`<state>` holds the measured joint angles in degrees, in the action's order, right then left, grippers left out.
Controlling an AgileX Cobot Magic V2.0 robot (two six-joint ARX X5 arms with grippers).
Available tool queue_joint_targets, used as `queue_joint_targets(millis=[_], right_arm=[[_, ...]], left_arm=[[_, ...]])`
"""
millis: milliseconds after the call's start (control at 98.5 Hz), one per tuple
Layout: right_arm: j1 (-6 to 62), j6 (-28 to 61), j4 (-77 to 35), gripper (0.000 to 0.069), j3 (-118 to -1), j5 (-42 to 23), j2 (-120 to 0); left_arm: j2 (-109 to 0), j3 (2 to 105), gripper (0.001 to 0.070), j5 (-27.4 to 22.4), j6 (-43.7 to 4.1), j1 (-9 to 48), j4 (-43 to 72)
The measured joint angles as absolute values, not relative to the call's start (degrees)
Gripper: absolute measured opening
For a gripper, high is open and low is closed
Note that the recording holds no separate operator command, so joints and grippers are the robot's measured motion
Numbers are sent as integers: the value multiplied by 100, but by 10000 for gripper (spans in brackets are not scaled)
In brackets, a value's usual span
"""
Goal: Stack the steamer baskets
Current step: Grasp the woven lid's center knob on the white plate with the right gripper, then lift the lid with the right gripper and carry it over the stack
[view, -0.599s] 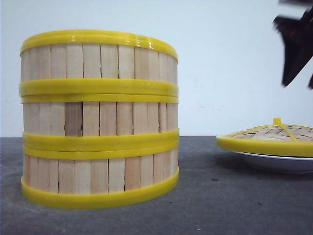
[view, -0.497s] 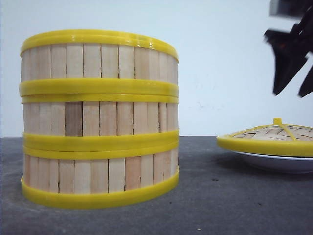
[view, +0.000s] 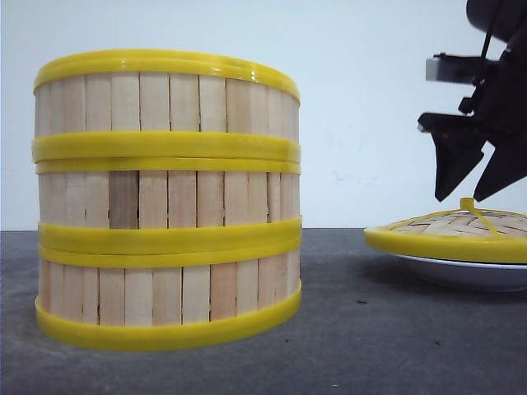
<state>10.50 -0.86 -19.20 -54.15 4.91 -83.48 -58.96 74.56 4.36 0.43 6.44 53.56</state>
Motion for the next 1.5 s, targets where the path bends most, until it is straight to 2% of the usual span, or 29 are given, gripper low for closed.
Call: queue_joint_targets(millis=[71, 203, 376, 579, 680, 802, 995, 1228, 1502], right_arm=[[1048, -84, -1896, 304, -5415, 491, -8405], [1048, -78, -1903, 181, -5415, 447, -8447], [1044, -67, -1885, 57, -5415, 414, -8447], [1044, -62, -1918, 51, -5443, 412, -8447], [1050, -60, -2303, 51, -5666, 445, -8447], [1116, -60, -2738, 51, -6239, 545, -8440], [1376, -64, -3238, 51, -7529, 1063, -8377], [2062, -86, -3704, 51, -8711, 1186, -8361], [3304, -51, -4589, 51, -10099, 1201, -8757]], left_arm=[[-5896, 7456, 276, 436, 43, 644, 5356], [-5896, 7456, 276, 436, 43, 644, 5358], [-5896, 7456, 276, 436, 43, 644, 5358], [-5896, 7456, 276, 436, 43, 642, 5356], [-5896, 7456, 276, 436, 43, 642, 5356], [-5896, 7456, 276, 436, 43, 639, 5356], [-5896, 7456, 276, 436, 43, 639, 5356], [-5898, 7456, 276, 436, 43, 639, 5356], [-5898, 7456, 276, 438, 43, 639, 5356]])
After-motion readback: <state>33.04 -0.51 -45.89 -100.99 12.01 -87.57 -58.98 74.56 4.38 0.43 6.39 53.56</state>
